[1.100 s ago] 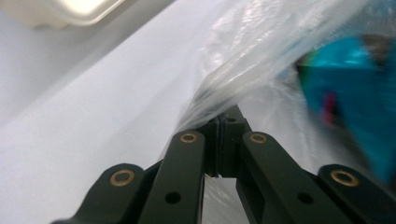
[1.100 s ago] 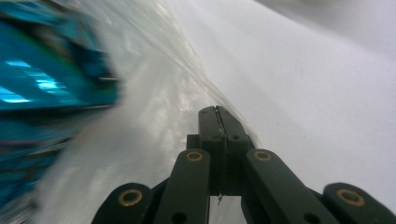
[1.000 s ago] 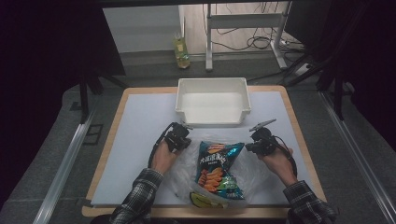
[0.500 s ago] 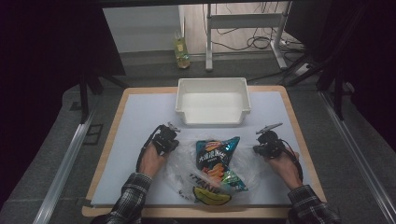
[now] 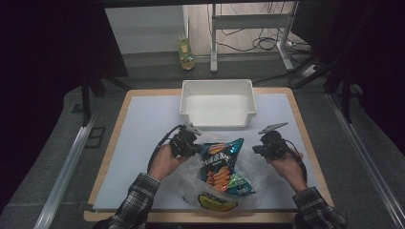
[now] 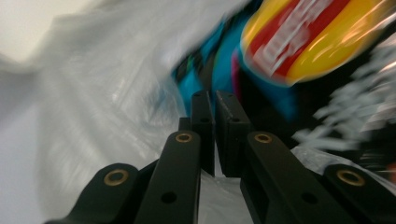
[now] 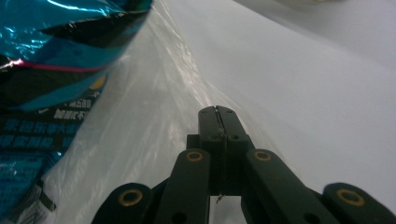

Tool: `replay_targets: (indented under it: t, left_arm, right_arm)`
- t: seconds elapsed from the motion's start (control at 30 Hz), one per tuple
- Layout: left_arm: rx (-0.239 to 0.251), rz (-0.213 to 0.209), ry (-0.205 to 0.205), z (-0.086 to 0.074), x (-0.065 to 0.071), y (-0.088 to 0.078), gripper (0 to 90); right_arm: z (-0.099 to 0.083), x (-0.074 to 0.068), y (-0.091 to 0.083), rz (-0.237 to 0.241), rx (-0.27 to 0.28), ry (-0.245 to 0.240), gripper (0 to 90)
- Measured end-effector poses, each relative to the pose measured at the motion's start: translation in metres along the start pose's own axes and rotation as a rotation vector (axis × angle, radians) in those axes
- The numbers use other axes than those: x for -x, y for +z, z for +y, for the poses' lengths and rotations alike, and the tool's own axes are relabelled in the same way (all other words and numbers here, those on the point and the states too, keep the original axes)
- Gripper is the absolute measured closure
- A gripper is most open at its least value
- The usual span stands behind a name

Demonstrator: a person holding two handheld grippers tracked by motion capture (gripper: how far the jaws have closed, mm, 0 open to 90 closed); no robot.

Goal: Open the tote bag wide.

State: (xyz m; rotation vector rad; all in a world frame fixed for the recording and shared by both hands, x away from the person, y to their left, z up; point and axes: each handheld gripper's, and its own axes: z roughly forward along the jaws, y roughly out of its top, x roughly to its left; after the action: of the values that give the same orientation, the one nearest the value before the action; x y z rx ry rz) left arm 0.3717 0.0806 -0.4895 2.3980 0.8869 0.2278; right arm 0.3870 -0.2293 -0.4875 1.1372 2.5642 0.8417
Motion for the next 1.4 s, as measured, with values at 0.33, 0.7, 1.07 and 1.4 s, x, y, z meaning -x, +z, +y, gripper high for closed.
replay_targets:
  t: [0.33,0.7,1.07,1.4]
  left_arm:
    - [-0.024,0.229,-0.112,-0.013,-0.035,0.028,89.3]
    - [0.04,0.101,-0.244,-0.066,-0.062,-0.003,89.5]
    - [0.215,0.051,-0.007,-0.018,-0.002,-0.059,83.8]
    - [0.011,-0.212,0.071,-0.071,0.07,-0.037,88.9]
  right_arm:
    - [-0.004,0.009,0.022,-0.018,-0.037,0.041,89.7]
    - [-0.015,0.013,0.013,-0.093,-0.05,0.041,89.9]
    - [-0.014,-0.018,-0.02,-0.003,0.041,-0.026,89.4]
    - [-0.052,-0.067,-0.039,0.152,-0.017,-0.113,89.4]
